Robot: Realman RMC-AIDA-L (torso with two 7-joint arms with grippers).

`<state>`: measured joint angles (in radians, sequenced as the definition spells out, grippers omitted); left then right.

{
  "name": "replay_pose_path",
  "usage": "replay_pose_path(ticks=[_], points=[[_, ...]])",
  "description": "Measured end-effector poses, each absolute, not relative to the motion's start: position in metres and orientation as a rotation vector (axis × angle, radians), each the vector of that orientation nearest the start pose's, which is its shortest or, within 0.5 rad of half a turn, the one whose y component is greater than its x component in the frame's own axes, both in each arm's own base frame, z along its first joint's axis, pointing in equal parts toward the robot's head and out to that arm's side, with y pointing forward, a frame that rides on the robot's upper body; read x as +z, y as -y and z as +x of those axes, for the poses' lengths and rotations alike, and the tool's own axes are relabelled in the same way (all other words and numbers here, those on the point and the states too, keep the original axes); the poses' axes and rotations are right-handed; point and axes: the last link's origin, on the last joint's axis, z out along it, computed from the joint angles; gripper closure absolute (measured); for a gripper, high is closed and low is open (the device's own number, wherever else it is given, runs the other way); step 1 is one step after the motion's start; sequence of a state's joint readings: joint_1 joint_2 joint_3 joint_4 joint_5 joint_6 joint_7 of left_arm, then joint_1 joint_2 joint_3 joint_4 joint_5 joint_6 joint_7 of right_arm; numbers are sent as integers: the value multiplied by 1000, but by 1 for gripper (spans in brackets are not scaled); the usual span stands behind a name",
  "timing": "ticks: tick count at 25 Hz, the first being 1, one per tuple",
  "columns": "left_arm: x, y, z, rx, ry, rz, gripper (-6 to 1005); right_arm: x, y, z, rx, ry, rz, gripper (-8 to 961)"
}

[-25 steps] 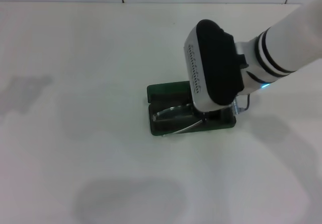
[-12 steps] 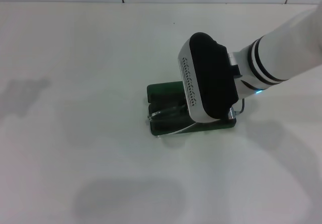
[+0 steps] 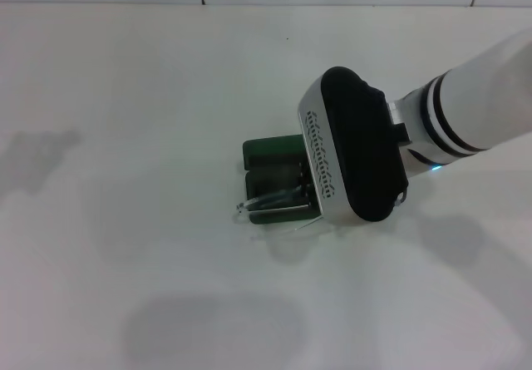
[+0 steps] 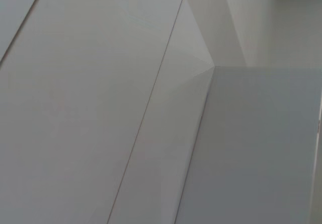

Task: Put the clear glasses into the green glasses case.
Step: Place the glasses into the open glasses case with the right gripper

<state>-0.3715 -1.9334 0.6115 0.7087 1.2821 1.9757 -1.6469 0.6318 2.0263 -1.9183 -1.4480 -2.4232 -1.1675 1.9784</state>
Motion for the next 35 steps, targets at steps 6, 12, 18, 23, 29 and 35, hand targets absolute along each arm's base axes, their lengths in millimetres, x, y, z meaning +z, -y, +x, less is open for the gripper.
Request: replay_pose_path(ticks=[6,12,18,23,29,35], points=[[146,-289,-247,-1614,505,-2326,968,-76,-324,100,-436,608,-2801,882],[146,-290,-246,-1624,511,-2323,968,-73,-325,99,-406,630,-2772,882],[145,-290,-246,-1626,511,-2323,967,-75,-332,99,-385,640,-2720,882],[145,-290,-246,-1625,514,-2321,968,-79,-332,103,-390,641,-2716,882],[145,-288,-248,-1623,519,-2318,968,-84,-332,104,-378,649,-2706,882],[144,-287,-249,-1622,523,-2317,967,-87,-333,108,-382,636,-2705,881]])
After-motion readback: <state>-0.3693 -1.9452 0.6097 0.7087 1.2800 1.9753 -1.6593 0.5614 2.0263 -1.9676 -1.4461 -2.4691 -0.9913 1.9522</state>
